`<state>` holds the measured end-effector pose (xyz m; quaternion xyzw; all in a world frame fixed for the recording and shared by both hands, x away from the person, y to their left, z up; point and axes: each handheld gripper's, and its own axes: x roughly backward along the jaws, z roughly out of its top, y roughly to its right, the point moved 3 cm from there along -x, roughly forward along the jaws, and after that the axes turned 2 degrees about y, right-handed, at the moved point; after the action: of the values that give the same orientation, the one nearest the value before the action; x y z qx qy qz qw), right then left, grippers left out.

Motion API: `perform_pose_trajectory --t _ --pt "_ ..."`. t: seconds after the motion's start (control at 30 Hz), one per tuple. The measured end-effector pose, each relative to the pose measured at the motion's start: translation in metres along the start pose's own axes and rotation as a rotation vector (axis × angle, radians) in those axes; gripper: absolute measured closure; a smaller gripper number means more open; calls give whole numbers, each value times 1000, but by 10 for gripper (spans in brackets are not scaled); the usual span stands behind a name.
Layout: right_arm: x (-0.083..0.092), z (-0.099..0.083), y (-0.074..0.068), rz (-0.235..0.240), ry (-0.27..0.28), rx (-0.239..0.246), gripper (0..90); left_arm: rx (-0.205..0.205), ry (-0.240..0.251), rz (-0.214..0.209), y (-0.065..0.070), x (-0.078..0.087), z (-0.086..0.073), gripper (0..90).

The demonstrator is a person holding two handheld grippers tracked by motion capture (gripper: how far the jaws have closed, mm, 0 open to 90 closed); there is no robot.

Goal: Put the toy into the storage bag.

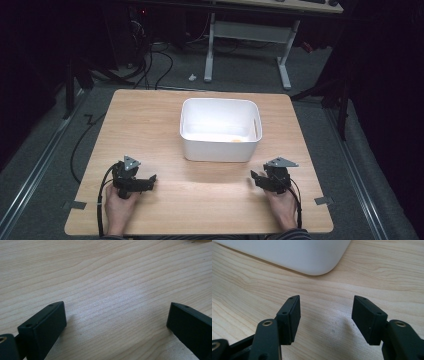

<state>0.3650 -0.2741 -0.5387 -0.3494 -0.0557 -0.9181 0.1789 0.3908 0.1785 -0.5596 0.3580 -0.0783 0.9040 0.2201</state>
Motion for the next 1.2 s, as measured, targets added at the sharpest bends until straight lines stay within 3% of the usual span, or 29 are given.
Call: perform_pose_trajectory --t 0.33,0.6,1.2 --pt "-8 -6 5 -32 -21 -2 395 -1 0 1 0 0 0 28" --pt "-11 -7 3 -44 -4 11 367 -1 1 0 0 0 0 28" --pt "-13 -6 4 -49 -3 10 331 -1 1 1 1 1 -1 29"
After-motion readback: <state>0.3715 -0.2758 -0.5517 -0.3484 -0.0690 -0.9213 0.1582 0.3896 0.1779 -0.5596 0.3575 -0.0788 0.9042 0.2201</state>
